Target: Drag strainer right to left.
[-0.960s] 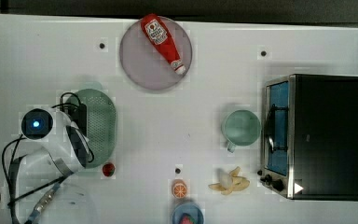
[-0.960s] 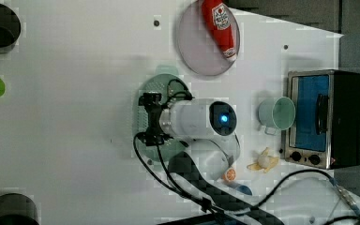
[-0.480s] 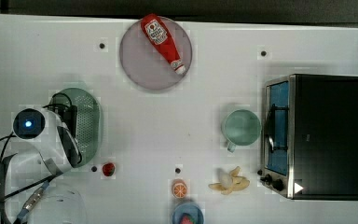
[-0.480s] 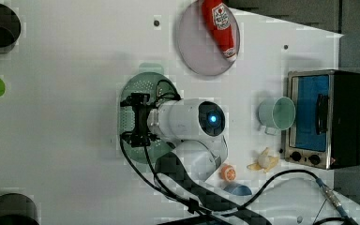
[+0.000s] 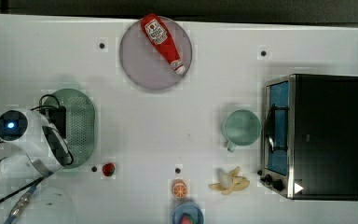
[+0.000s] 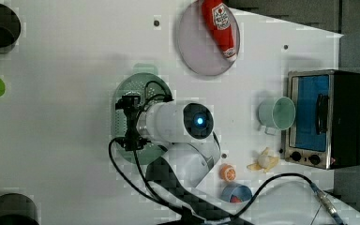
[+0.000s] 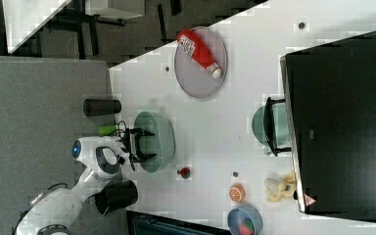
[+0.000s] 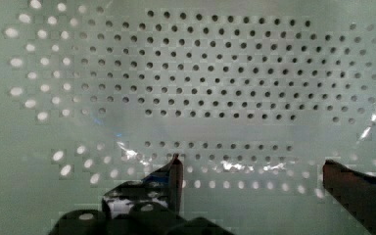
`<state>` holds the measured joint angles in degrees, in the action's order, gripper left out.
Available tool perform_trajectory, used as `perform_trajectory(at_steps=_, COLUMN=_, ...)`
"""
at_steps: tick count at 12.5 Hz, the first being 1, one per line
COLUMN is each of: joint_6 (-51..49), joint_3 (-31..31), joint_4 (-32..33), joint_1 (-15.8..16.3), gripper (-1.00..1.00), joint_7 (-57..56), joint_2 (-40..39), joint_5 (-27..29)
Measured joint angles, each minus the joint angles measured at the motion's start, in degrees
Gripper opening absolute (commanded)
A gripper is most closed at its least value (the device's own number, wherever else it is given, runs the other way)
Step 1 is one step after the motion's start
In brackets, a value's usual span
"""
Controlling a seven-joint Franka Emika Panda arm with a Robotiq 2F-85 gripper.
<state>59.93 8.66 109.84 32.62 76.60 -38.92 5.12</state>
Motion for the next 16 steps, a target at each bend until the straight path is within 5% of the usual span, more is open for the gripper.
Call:
perform_trajectory(at_steps=4, joint_6=-8.8, joint_3=-3.6, joint_4=2.2, joint_1=2.5, gripper=1.0, joint_7=-5.1, joint_2=6.6, joint_5=-1.4)
perform_trajectory(at_steps=8, joint_6=-26.0, joint_3=-14.0, joint_4=2.9, joint_1=2.9, gripper=1.0, joint_7=-25.5, joint_2=22.7, joint_5=-3.2)
perform_trajectory(at_steps=13, joint_6=-41.2, joint_3=-33.8, joint_4=-6.5, joint_1=-0.9, gripper=1.0, joint_7=-55.4, joint_2=40.9, joint_5=-4.0)
perform_trajectory(at_steps=16, joint_6=-43.4, joint_3=-42.1, joint_4=-6.5, joint_1=-5.2, gripper=1.0, joint_7=-67.2, joint_2=48.9, joint_5=-10.5)
